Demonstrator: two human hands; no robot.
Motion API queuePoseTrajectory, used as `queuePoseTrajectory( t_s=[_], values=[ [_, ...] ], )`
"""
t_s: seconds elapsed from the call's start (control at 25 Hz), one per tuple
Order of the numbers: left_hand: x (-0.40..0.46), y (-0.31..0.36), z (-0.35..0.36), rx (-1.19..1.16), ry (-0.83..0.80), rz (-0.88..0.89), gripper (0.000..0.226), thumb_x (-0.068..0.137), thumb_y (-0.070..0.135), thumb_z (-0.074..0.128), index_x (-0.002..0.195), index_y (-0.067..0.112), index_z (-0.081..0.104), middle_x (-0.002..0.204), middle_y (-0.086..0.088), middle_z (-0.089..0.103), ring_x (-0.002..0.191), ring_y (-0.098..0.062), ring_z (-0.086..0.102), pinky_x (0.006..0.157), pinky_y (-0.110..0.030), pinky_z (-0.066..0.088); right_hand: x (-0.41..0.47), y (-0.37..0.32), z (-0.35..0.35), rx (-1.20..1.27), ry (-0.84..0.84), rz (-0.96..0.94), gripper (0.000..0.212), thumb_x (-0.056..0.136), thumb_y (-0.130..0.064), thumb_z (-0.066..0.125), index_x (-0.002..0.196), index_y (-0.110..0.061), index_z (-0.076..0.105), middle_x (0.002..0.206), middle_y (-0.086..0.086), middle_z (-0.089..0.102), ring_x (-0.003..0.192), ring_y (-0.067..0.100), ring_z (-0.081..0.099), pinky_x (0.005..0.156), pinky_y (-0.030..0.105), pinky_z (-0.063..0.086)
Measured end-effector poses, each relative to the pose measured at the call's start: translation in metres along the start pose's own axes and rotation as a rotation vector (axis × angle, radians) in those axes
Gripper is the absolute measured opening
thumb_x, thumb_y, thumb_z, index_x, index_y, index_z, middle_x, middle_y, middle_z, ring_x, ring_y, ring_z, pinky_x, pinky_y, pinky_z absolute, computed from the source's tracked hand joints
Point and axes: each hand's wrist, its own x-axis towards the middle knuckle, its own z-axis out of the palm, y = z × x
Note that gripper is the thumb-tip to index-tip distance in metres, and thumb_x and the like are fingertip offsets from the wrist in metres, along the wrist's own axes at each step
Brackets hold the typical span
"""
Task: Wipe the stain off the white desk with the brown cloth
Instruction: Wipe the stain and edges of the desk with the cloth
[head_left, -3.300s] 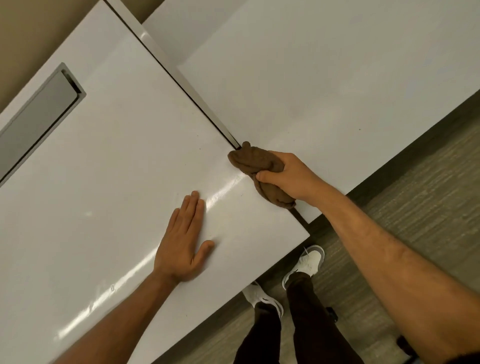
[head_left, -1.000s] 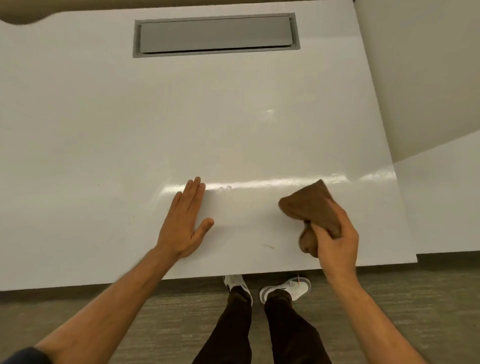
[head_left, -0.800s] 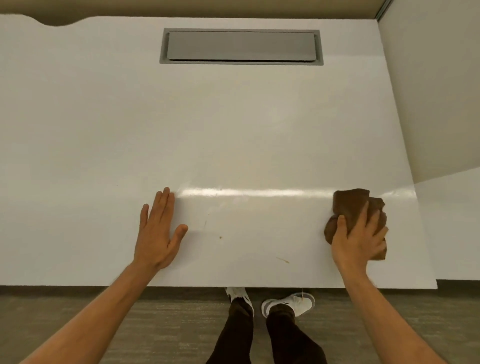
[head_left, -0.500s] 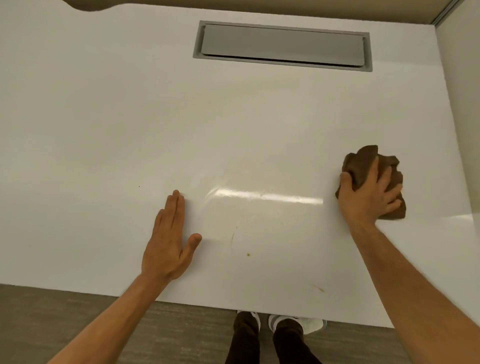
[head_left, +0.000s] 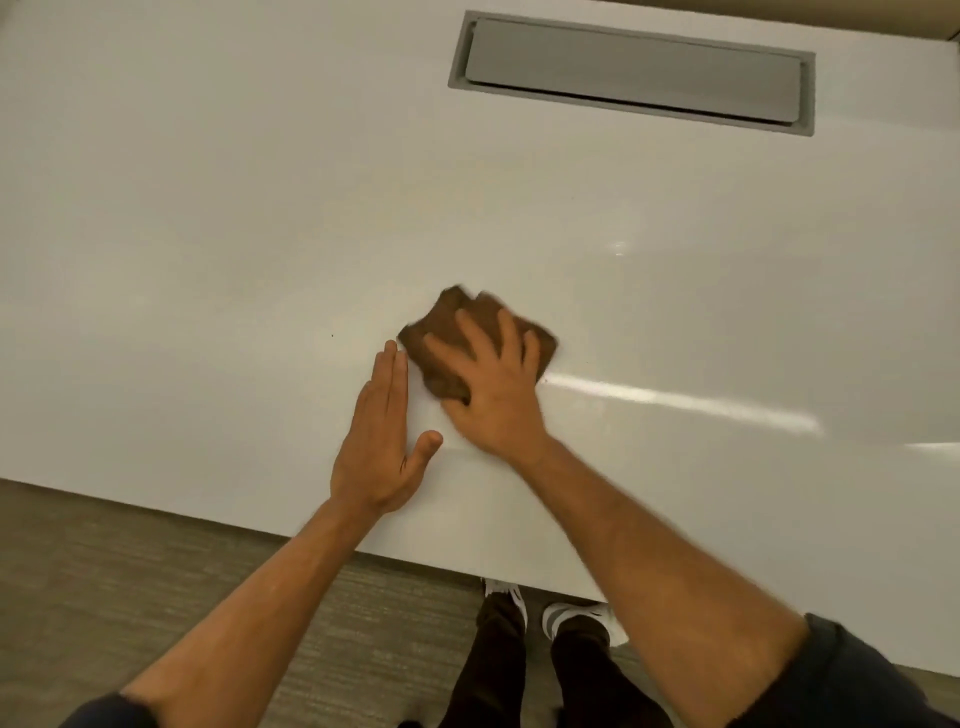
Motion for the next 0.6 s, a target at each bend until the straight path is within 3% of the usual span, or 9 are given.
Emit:
queuePoseTrajectory(
  t_s=[0.08, 0.2, 0.36, 0.52, 0.6],
  values=[
    [0.001, 0.002, -0.003, -0.049, 0.021, -0.015, 0.092, 0.1, 0.072, 0.022, 0.166, 0.01, 0.003, 0.176, -0.007, 0.002, 0.163, -0.021, 0.002, 0.13, -0.048, 0.014, -0.024, -0.015, 0.014, 0.039, -0.063, -0.09, 0.058, 0.088, -0.04, 0.061, 0.145, -0.037, 0.053, 0.166, 0.001, 0.032, 0.155, 0.045, 0.012, 0.12, 0.067, 0.009],
    [-0.003, 0.004, -0.006, -0.063, -0.02, 0.028, 0.093, 0.097, 0.077, 0.024, 0.166, 0.015, 0.01, 0.174, -0.009, 0.013, 0.162, -0.026, 0.01, 0.126, -0.059, 0.021, -0.065, -0.016, 0.029, 0.044, -0.027, -0.144, 0.051, 0.086, -0.041, 0.061, 0.137, -0.037, 0.058, 0.163, -0.002, 0.038, 0.155, 0.04, 0.014, 0.122, 0.064, 0.009],
    [0.002, -0.011, -0.023, 0.031, -0.045, 0.062, 0.096, 0.094, 0.081, 0.022, 0.166, 0.018, 0.009, 0.172, -0.012, 0.021, 0.161, -0.031, 0.015, 0.125, -0.06, 0.02, -0.085, 0.001, 0.029, -0.048, 0.066, -0.186, 0.055, 0.084, -0.043, 0.061, 0.138, -0.035, 0.057, 0.162, 0.003, 0.038, 0.151, 0.044, 0.023, 0.118, 0.065, 0.015],
    [0.006, -0.032, -0.044, 0.192, -0.042, -0.008, 0.092, 0.097, 0.076, 0.021, 0.166, 0.016, 0.008, 0.175, -0.006, 0.012, 0.163, -0.019, 0.0, 0.13, -0.047, 0.006, -0.113, 0.045, 0.015, -0.052, 0.26, 0.031, 0.063, 0.086, -0.044, 0.063, 0.146, -0.034, 0.05, 0.159, 0.01, 0.043, 0.145, 0.046, 0.033, 0.116, 0.068, 0.02],
    [0.008, 0.012, 0.001, 0.228, -0.205, 0.139, 0.093, 0.098, 0.075, 0.02, 0.166, 0.014, 0.008, 0.175, -0.004, 0.008, 0.162, -0.016, -0.003, 0.131, -0.039, -0.001, -0.201, 0.108, -0.008, -0.135, 0.311, 0.313, 0.066, 0.085, -0.045, 0.064, 0.148, -0.031, 0.05, 0.159, 0.012, 0.042, 0.144, 0.046, 0.034, 0.116, 0.067, 0.018]
  ],
)
